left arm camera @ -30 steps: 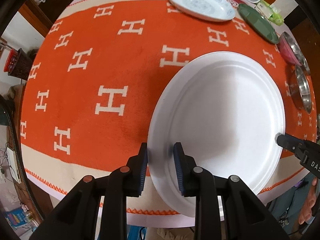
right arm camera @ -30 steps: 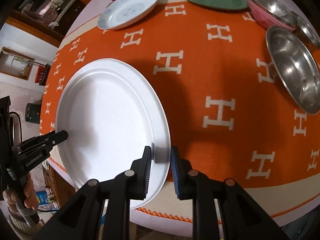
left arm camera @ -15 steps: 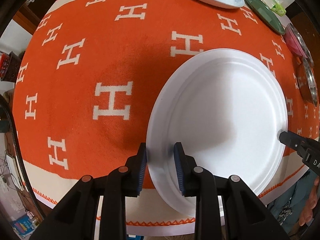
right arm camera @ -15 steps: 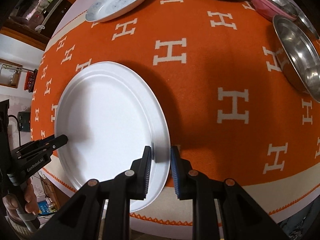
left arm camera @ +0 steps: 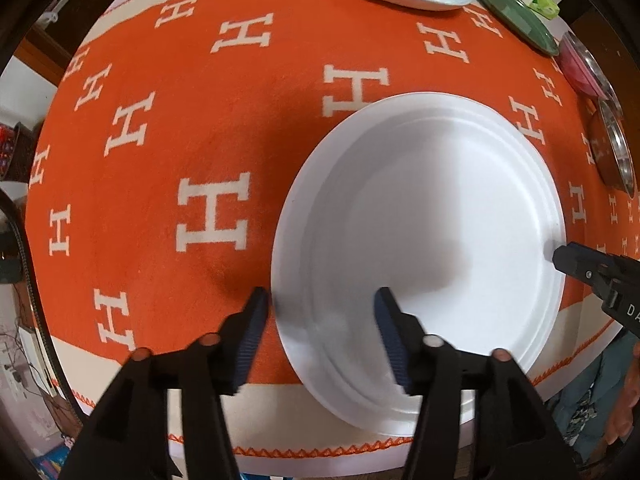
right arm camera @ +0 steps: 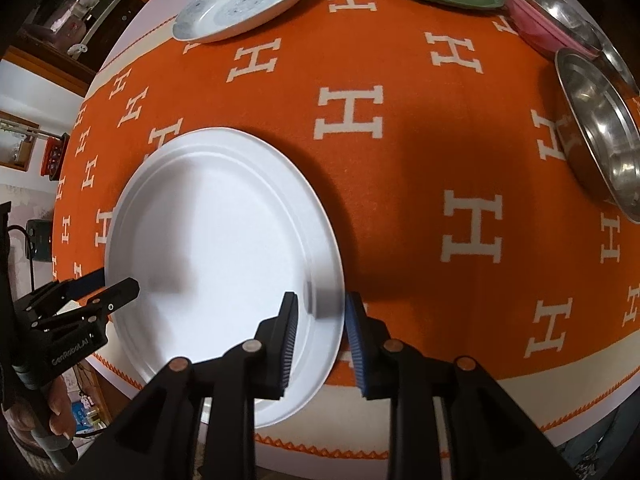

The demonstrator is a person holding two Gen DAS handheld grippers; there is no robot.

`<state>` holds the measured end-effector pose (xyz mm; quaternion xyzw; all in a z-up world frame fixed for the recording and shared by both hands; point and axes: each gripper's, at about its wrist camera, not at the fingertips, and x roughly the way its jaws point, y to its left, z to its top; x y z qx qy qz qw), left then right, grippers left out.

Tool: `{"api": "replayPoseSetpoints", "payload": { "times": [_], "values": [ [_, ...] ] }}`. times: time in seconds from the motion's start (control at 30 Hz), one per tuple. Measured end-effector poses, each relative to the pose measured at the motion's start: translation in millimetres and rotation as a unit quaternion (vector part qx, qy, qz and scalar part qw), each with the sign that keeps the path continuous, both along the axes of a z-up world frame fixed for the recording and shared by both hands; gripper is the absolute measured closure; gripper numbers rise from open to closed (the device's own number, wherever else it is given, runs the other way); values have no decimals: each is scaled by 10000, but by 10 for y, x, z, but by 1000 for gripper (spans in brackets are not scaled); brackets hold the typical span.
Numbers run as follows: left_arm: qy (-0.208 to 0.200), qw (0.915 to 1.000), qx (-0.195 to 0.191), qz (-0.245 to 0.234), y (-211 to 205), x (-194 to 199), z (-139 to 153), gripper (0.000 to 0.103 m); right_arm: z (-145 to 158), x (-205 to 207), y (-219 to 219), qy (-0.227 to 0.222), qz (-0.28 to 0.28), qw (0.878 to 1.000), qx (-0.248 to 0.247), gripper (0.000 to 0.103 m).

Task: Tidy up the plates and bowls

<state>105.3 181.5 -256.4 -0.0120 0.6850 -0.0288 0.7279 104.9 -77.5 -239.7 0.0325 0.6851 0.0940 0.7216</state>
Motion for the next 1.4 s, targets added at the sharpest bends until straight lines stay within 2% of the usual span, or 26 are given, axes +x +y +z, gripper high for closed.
{"api": "replayPoseSetpoints", "payload": {
  "times": [0.1,0.23,0.5,0.67,0.77,1.03,1.23,1.4],
  "values": [
    [-145,9999,60,-57,-29,-18,59,30,-5,-12,-11,-6,20,10000,-1,75],
    [-246,9996,73,-76,-96,-46,143,28,-2,-34,-52,-26,13,10000,18,69],
    [-536,9985,75,6,-59,-191,379,28,103,-155,-157,-196,9,9998,74,69],
    [-881,9961,81,22,-160,-303,683,28,260,-262,-237,-421,3,9991,71,69],
    [-1149,9934,32,-13,-205,-335,862,28,368,-320,-259,-570,31,9984,57,69],
    [-1797,9825,-439,-212,-338,-492,1328,28,696,-487,-260,-1028,-53,9947,50,69],
    [-2227,9726,-381,-544,-466,-509,1626,28,965,-585,-280,-1429,-270,9893,86,69],
    [-2386,9670,-380,-813,-610,-408,1896,28,1232,-602,-342,-1736,-358,9841,54,69]
  ]
}}
